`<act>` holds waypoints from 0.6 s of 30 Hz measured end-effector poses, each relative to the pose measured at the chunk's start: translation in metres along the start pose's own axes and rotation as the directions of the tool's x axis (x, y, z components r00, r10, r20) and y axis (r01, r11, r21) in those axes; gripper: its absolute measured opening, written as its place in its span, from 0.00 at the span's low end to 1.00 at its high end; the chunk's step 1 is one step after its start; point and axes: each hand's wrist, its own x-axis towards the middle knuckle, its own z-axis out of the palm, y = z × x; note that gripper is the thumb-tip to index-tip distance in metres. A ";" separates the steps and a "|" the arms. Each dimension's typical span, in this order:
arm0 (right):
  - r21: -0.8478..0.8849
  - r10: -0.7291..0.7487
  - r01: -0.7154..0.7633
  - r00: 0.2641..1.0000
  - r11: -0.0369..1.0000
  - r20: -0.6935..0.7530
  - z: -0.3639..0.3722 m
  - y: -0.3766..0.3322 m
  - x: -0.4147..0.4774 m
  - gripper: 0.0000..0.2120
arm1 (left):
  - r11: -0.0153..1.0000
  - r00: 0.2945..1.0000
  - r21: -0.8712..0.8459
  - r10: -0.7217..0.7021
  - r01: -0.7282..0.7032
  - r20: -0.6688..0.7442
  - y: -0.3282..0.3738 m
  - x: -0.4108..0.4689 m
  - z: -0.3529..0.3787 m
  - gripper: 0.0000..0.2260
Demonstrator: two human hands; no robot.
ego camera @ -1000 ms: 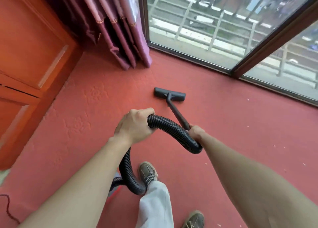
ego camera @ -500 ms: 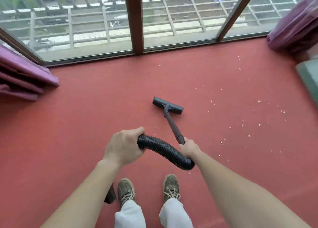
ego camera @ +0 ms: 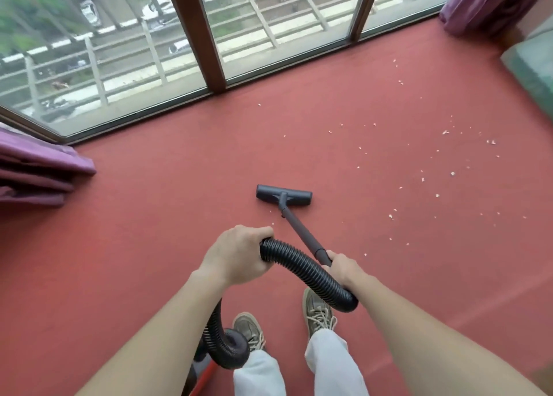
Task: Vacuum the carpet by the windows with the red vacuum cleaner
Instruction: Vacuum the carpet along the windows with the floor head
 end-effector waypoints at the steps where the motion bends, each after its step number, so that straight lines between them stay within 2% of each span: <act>1: 0.007 -0.002 0.002 1.000 1.000 -0.004 0.004 -0.006 0.002 0.19 | 1.000 1.000 -0.013 -0.019 0.018 -0.012 -0.006 -0.004 0.000 0.10; 5: 0.020 0.016 -0.016 1.000 1.000 -0.027 0.013 -0.029 0.012 0.18 | 0.995 0.995 -0.047 -0.087 0.085 -0.047 -0.023 -0.023 -0.002 0.08; 11: -0.013 0.022 -0.023 0.998 1.000 -0.064 0.045 -0.035 0.024 0.16 | 0.985 0.982 -0.073 -0.162 0.155 -0.100 -0.031 -0.067 0.005 0.12; 15: -0.129 -0.030 0.027 0.999 0.991 -0.024 0.051 -0.017 0.012 0.18 | 0.946 0.952 -0.188 -0.287 0.264 -0.110 -0.013 -0.102 0.038 0.09; 18: -0.263 -0.030 0.038 0.999 0.964 0.034 0.054 0.011 -0.014 0.21 | 0.933 0.943 -0.216 -0.315 0.288 -0.105 0.013 -0.126 0.063 0.09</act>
